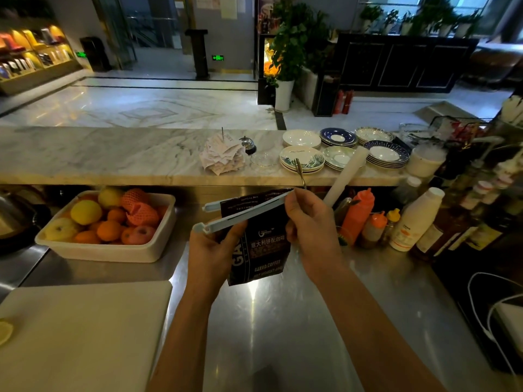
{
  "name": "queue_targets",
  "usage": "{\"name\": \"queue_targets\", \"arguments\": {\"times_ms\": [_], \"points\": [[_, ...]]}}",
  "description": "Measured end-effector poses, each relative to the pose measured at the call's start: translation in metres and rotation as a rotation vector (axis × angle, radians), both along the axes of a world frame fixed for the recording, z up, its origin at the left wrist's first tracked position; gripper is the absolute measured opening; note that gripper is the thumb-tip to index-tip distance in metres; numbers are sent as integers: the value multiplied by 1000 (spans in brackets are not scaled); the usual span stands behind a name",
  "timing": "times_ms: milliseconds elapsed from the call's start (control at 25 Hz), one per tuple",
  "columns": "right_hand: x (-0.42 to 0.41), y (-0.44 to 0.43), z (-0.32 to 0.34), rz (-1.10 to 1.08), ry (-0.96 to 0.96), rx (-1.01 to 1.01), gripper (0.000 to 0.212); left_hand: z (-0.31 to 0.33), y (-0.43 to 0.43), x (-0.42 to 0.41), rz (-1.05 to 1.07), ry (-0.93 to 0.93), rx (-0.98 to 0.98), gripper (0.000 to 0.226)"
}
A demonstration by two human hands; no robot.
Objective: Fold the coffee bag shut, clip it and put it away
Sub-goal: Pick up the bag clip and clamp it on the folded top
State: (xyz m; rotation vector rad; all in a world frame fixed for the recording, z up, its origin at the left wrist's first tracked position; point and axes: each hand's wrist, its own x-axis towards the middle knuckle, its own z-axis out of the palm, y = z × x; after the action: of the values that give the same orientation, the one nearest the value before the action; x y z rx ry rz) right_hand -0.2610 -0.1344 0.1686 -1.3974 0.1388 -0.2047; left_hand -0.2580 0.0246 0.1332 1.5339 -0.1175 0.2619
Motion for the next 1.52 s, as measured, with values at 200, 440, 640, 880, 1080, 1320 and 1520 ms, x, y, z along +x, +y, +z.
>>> {"name": "queue_targets", "arguments": {"times_ms": [200, 440, 640, 880, 1080, 1320, 1520], "points": [[-6, -4, 20, 42, -129, -140, 25, 12, 0, -2, -24, -39, -21, 25], [-6, -19, 25, 129, -213, -214, 28, 19, -1, -4, -67, -67, 23, 24], [-7, -21, 29, 153, -257, -222, 34, 24, -4, -7, -110, -110, 20, 25], [-13, -12, 24, 49, -319, -28, 22, 30, -17, -10, -150, -139, -44, 21], [-15, -4, 24, -74, -348, -5, 14, 34, -21, -12, -157, -146, -66, 21], [-17, -1, 26, -164, -364, 43, 23, 41, -27, -20, -174, -144, -68, 19], [-21, 0, 25, -213, -363, 60, 24, 41, -27, -22, -147, -131, -116, 26]]}}
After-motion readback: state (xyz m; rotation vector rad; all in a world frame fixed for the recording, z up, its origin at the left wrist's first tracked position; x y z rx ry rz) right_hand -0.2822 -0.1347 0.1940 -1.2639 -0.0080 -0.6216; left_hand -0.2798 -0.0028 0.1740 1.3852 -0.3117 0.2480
